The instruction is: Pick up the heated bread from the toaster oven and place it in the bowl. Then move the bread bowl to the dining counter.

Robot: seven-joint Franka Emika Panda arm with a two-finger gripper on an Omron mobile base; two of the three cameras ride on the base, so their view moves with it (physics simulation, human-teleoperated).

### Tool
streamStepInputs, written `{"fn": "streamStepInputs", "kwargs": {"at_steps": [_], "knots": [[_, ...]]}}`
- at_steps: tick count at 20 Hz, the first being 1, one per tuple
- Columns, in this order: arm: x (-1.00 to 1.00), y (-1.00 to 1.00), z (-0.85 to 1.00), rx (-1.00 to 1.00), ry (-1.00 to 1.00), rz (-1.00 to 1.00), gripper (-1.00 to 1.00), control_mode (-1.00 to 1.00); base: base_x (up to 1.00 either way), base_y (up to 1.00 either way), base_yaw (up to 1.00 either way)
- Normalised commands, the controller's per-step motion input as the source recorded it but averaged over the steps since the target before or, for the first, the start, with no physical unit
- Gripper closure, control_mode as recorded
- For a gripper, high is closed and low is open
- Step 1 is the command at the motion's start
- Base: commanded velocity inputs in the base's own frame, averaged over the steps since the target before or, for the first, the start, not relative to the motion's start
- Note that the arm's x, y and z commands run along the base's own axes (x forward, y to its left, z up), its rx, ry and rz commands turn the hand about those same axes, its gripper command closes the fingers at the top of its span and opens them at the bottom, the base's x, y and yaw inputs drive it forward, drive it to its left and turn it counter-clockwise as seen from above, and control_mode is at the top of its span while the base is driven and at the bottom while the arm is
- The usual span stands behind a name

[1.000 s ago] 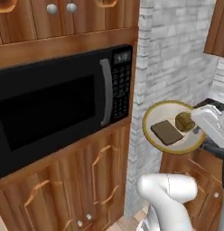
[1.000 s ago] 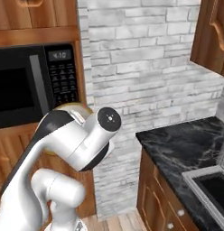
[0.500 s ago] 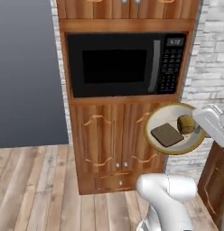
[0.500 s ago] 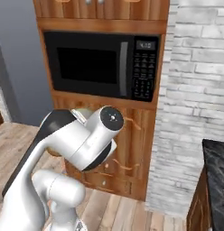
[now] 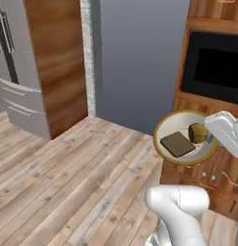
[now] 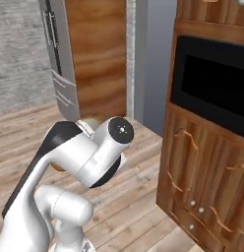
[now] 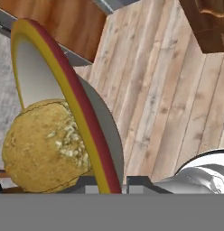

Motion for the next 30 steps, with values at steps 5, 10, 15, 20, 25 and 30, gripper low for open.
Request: {"fn": "streamStepInputs", "kwargs": {"at_steps": [5, 10, 15, 20, 25, 30], "knots": [[0.0, 0.0, 0.0, 0.0, 0.0, 0.0, 1.0, 1.0, -0.11, 0.39, 1.0], [0.0, 0.0, 0.0, 0.0, 0.0, 0.0, 1.0, 1.0, -0.01, 0.44, 0.97], [0.0, 0.0, 0.0, 0.0, 0.0, 0.0, 1.0, 1.0, 0.14, 0.75, 0.77], [0.0, 0.0, 0.0, 0.0, 0.0, 0.0, 1.0, 1.0, 0.69, 1.0, 0.22], [0.0, 0.0, 0.0, 0.0, 0.0, 0.0, 1.0, 1.0, 0.45, 1.0, -0.02], [0.0, 0.0, 0.0, 0.0, 0.0, 0.0, 1.0, 1.0, 0.21, 1.0, -0.1]]}}
